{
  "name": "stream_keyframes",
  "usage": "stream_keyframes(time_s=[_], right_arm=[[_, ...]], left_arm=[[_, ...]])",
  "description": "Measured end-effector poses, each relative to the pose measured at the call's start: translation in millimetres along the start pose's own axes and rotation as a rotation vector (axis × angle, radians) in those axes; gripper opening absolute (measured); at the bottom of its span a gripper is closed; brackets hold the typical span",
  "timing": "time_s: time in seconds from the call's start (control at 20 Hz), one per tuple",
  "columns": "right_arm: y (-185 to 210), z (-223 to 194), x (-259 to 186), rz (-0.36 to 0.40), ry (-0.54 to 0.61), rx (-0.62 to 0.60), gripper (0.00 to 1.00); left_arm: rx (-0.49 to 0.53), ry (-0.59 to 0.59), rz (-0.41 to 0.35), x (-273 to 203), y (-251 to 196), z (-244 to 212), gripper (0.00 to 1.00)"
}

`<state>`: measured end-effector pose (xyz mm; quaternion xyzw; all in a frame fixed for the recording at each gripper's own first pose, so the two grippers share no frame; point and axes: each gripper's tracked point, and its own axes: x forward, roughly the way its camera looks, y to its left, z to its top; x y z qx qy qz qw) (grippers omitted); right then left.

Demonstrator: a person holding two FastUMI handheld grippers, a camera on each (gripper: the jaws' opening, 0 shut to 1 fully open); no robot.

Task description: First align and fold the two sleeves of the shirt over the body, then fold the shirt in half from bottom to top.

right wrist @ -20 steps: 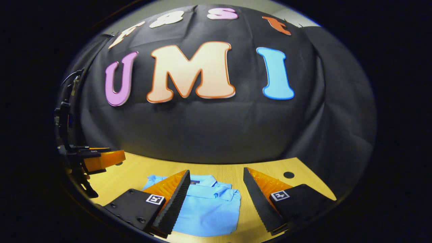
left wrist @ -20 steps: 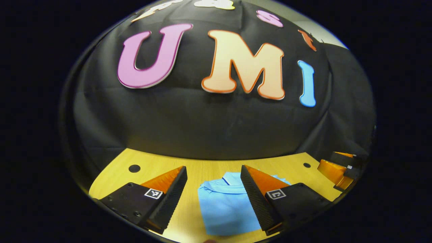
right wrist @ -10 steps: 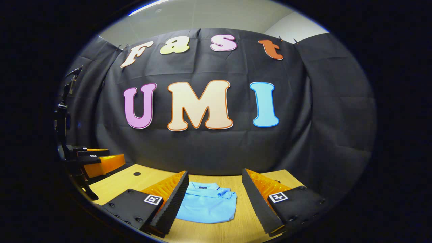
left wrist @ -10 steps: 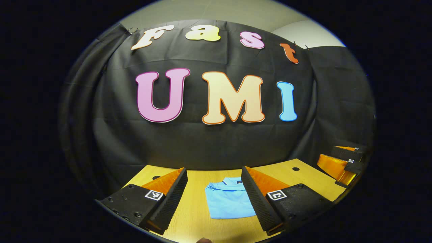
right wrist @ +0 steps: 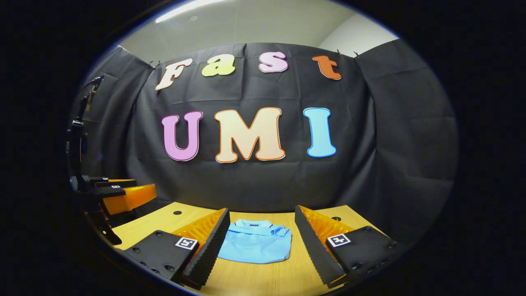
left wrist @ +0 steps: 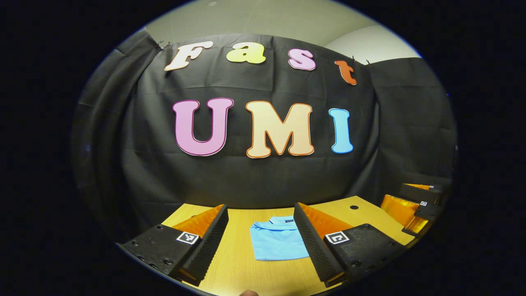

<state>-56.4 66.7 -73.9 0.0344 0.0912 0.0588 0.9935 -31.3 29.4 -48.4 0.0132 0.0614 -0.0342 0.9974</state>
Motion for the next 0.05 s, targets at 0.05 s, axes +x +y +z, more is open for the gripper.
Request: stream_keyframes(time_s=[0.05], right_arm=[[-1.6,1.4,-2.3,-0.002,-0.002,0.004,0.98]], left_arm=[[-0.001,0.003,0.001,-1.3,-0.3,0.8,0.94]])
